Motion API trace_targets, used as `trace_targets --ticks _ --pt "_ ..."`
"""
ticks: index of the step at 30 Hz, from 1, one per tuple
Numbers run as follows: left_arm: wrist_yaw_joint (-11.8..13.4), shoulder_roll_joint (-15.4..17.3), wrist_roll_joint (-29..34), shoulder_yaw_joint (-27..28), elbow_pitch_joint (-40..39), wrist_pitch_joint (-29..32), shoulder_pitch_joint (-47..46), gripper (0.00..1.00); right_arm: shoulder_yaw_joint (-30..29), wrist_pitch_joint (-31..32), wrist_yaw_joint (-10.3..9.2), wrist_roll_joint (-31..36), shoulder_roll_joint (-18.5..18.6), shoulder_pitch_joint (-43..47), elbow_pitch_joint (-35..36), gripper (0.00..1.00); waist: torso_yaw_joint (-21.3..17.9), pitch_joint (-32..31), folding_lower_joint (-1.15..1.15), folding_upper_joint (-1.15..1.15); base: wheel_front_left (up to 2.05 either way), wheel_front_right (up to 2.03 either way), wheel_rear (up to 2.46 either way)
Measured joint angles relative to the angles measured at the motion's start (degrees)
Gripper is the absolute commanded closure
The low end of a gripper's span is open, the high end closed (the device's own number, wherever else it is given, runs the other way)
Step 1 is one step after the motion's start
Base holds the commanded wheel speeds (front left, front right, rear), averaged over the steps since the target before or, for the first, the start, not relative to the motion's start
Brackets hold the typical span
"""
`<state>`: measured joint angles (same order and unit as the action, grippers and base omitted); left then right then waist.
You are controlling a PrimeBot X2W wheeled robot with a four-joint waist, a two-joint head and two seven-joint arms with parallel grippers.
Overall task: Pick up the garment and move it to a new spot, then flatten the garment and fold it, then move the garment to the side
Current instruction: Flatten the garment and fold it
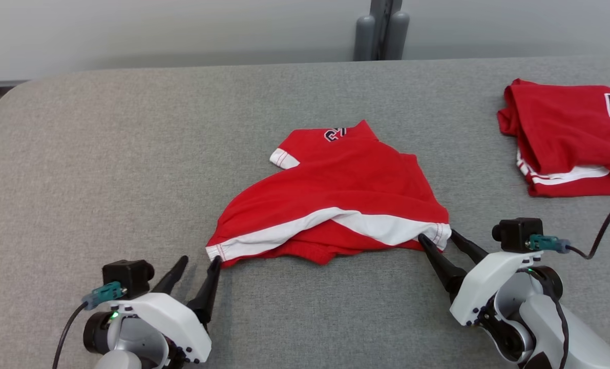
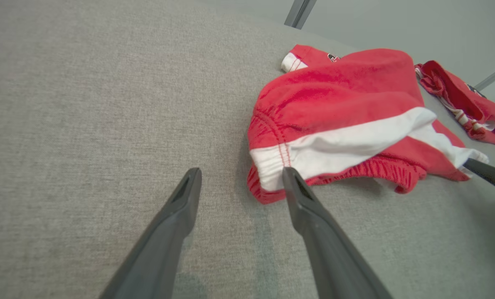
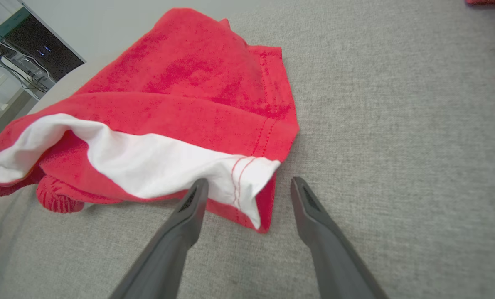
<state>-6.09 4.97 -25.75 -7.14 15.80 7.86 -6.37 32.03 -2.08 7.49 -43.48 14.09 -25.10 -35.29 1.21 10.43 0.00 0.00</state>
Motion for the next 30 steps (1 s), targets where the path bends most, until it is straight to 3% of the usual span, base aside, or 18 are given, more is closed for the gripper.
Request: trace_targets --ticks 14,15,16,17,18,19,20,30 --pt "-1.0 -0.3 -7.8 -4.4 0.0 5.8 -2.8 0.00 6.0 -0.6 0.00 -4.6 1.7 -4.0 -2.5 0.00 1.0 1.6 0.00 0.00 0.00 0.00 0.00" --pt "-1.0 -0.3 -8.3 -4.6 -0.4 6.1 -2.8 0.12 6.3 -1.0 0.00 -5.0 1.8 -4.1 -2.7 0.00 1.0 1.5 0.00 0.00 0.00 0.00 0.00" --pt "-1.1 -0.1 -8.6 -4.8 -0.5 6.1 -2.8 0.30 6.8 -1.1 0.00 -5.3 1.9 -4.2 -2.8 0.19 0.9 1.4 0.00 0.00 0.00 0.00 0.00" --pt "-1.1 0.2 -8.7 -5.0 -0.5 6.2 -2.8 0.52 7.3 -1.6 0.00 -5.6 1.9 -4.3 -2.8 0.51 0.8 1.3 0.00 0.00 0.00 0.00 0.00" --pt "-1.1 0.3 -8.8 -5.1 -0.4 6.2 -2.8 0.70 7.7 -1.7 0.00 -5.9 2.0 -4.4 -2.9 0.64 0.8 1.2 0.00 0.00 0.00 0.00 0.00" --pt "-1.2 0.4 -9.1 -5.2 -0.4 6.2 -2.8 1.00 8.0 -2.3 0.00 -6.1 2.0 -4.4 -2.9 0.86 0.7 1.1 0.00 0.00 0.00 0.00 0.00" --pt "-1.2 0.5 -9.3 -5.4 -0.3 6.2 -2.8 1.00 8.3 -2.8 0.00 -6.3 2.1 -4.5 -3.0 1.00 0.7 1.0 0.00 0.00 0.00 0.00 0.00" --pt "-1.3 3.6 -11.0 -6.5 -3.0 5.2 -2.9 1.00 10.9 -9.1 0.00 -9.1 3.9 -5.4 -2.0 1.00 0.4 -1.6 0.00 0.00 0.00 0.00 0.00"
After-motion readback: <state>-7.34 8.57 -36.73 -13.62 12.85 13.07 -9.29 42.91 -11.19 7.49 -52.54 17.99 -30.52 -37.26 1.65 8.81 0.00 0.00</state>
